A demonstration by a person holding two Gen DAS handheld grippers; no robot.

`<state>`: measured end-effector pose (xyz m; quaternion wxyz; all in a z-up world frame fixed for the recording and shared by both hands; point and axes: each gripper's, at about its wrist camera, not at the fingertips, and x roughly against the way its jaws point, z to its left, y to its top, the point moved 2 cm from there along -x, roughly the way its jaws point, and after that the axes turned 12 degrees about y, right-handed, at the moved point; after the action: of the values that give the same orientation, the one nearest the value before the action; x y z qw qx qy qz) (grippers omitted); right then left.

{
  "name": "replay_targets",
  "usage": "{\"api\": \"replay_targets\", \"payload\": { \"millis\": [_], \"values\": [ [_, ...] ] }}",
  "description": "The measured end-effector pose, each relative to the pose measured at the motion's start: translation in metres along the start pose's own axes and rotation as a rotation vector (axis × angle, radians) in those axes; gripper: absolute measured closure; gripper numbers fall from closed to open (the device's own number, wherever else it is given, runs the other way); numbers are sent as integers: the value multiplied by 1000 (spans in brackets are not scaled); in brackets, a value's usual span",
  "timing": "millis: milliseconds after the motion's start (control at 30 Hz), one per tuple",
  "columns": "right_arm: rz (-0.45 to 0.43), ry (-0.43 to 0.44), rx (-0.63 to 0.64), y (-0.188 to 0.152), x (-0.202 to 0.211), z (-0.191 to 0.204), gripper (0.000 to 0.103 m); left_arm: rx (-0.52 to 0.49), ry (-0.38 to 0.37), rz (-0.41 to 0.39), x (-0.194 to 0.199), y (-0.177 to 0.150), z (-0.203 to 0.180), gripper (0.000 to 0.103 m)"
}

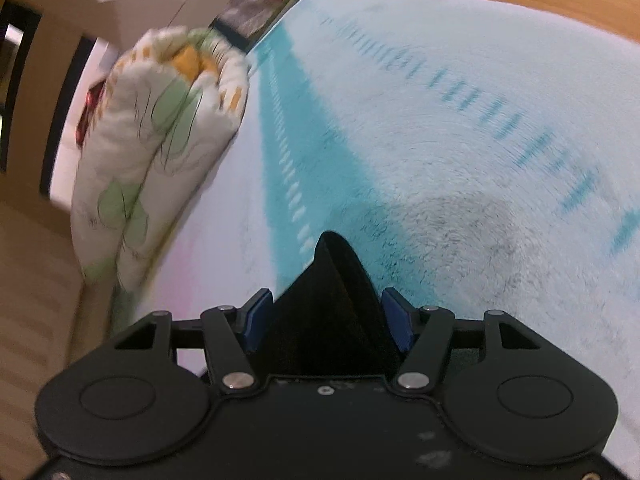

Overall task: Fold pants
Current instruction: 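Close the right gripper on the trouser edge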

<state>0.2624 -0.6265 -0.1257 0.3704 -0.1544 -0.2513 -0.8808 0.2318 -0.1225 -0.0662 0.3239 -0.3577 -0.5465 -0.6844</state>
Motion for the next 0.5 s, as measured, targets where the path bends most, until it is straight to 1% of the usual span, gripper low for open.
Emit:
{"api": "replay_targets", "payload": {
  "millis": [100, 200, 267, 367, 400, 500],
  "values": [
    [44, 5, 41, 3, -1, 0, 40, -4, -44, 11, 12, 9, -12, 47],
    [94, 19, 67, 8, -3, -1, 40, -29, -98, -7, 25, 17, -35, 47],
    [133, 23, 102, 10, -5, -1, 40, -54, -143, -3, 27, 20, -54, 47],
    [174, 18, 161, 10, -9, 4, 40, -92, -187, 16, 24, 19, -83, 47],
    [184, 15, 183, 10, -10, 6, 40, -110, -190, 21, 21, 19, -92, 47],
    [208, 8, 276, 4, -12, 12, 36, -143, -157, 38, 8, 15, -109, 47]
  ]
}}
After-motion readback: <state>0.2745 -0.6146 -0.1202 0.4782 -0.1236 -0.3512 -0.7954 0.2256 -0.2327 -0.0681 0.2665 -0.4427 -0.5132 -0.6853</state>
